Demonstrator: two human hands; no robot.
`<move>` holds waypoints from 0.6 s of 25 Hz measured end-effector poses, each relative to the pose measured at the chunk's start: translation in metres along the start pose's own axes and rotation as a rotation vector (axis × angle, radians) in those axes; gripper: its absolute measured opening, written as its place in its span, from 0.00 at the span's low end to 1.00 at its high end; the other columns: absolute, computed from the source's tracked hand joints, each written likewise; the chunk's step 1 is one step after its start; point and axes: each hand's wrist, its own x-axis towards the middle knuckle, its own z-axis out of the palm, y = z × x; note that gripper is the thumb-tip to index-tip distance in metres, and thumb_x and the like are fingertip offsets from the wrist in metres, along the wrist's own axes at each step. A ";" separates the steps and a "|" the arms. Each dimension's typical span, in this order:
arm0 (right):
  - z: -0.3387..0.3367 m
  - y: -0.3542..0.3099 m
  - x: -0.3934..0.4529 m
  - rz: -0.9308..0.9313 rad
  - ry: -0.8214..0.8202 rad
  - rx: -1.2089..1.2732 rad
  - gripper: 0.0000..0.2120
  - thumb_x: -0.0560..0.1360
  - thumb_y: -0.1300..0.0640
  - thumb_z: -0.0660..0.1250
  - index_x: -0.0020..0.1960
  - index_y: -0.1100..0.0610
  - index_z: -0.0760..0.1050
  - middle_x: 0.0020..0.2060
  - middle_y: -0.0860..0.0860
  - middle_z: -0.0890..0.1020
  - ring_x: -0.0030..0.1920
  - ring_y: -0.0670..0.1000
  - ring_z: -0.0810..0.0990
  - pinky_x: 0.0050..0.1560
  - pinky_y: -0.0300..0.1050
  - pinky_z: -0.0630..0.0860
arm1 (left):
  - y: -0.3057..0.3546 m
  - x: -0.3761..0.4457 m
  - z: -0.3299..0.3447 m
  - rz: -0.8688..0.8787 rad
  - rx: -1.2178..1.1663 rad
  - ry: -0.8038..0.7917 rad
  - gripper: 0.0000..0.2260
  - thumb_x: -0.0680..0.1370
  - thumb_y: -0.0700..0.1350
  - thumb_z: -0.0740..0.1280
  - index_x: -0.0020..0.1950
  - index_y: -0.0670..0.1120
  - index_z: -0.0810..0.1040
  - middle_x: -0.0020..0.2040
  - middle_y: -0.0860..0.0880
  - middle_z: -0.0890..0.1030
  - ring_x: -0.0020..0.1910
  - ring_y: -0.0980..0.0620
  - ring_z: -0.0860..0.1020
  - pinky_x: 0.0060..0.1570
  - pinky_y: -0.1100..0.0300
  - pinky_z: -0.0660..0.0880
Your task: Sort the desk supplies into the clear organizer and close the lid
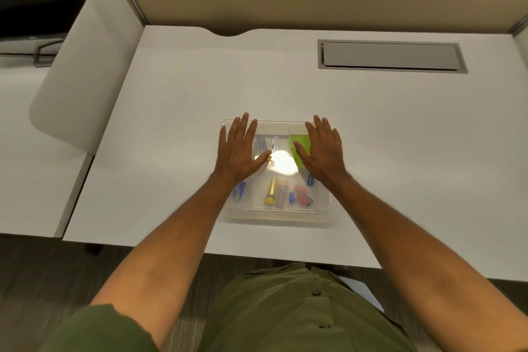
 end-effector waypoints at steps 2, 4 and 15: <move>-0.006 -0.001 -0.002 -0.001 0.025 -0.031 0.33 0.81 0.37 0.52 0.78 0.57 0.63 0.79 0.57 0.62 0.80 0.59 0.58 0.77 0.62 0.58 | 0.000 0.001 -0.001 0.017 0.010 -0.005 0.40 0.78 0.71 0.53 0.82 0.49 0.51 0.82 0.46 0.49 0.81 0.45 0.49 0.77 0.39 0.50; -0.010 0.000 -0.004 0.001 0.028 -0.060 0.33 0.81 0.37 0.52 0.78 0.58 0.62 0.79 0.58 0.62 0.80 0.60 0.58 0.78 0.61 0.58 | -0.001 0.001 -0.002 0.032 0.028 -0.010 0.39 0.78 0.70 0.54 0.82 0.48 0.51 0.82 0.46 0.49 0.81 0.45 0.49 0.77 0.39 0.50; -0.017 -0.002 -0.012 -0.029 0.056 -0.126 0.38 0.81 0.33 0.46 0.82 0.57 0.53 0.81 0.56 0.55 0.81 0.59 0.52 0.78 0.62 0.56 | 0.006 -0.003 -0.016 0.062 0.086 0.052 0.40 0.78 0.69 0.49 0.82 0.44 0.47 0.82 0.44 0.46 0.81 0.44 0.45 0.77 0.39 0.47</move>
